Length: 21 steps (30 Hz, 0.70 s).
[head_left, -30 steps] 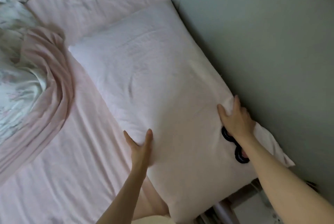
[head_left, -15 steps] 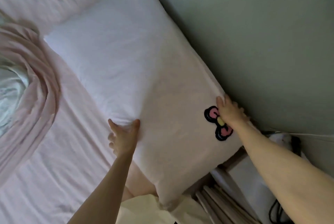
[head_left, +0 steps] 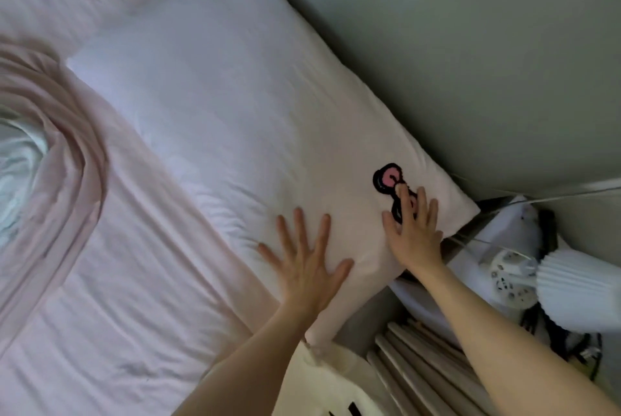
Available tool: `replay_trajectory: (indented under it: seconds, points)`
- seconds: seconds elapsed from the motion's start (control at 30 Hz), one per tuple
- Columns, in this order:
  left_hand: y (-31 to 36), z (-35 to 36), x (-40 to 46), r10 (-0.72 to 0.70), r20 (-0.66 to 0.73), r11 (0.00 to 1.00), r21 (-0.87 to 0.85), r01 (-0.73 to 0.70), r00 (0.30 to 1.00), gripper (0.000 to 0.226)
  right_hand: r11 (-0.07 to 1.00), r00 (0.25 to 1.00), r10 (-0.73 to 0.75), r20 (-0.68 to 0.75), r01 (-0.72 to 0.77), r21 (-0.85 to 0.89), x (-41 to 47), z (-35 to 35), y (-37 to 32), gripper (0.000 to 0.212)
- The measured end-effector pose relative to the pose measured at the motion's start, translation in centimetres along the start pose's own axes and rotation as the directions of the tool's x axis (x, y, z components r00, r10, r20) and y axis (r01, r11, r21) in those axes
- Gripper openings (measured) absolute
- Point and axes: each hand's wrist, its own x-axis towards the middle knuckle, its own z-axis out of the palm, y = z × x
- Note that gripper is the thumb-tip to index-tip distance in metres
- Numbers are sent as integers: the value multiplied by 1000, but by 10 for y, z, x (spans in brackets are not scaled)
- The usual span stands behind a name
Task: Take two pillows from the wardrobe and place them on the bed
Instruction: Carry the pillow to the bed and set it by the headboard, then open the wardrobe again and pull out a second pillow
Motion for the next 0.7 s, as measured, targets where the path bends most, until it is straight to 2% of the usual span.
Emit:
replay_trajectory:
  seconds: [0.13, 0.23, 0.4, 0.53, 0.7]
  points:
    - [-10, -41, 0, 71, 152, 994, -88, -59, 986, 77, 1000, 998, -16, -68, 16, 0, -39, -12, -16, 58]
    - [-26, -83, -14, 89, 60, 985, -156, -79, 994, 68, 988, 980, -138, -144, 147, 53, -73, -24, -47, 51]
    - [-76, -150, -87, 5, -109, 944, -327, -41, 994, 63, 919, 915, -385, 121, 370, 134, -138, -37, -128, 33]
    - [-135, -178, -172, -236, -212, 876, -468, 113, 948, 49, 826, 800, -563, 205, 538, 170, -192, -15, -181, 28]
    - [-206, -181, -306, -606, -249, 705, -609, 364, 756, 38, 646, 582, -750, 315, 746, 159, -276, 21, -242, 32]
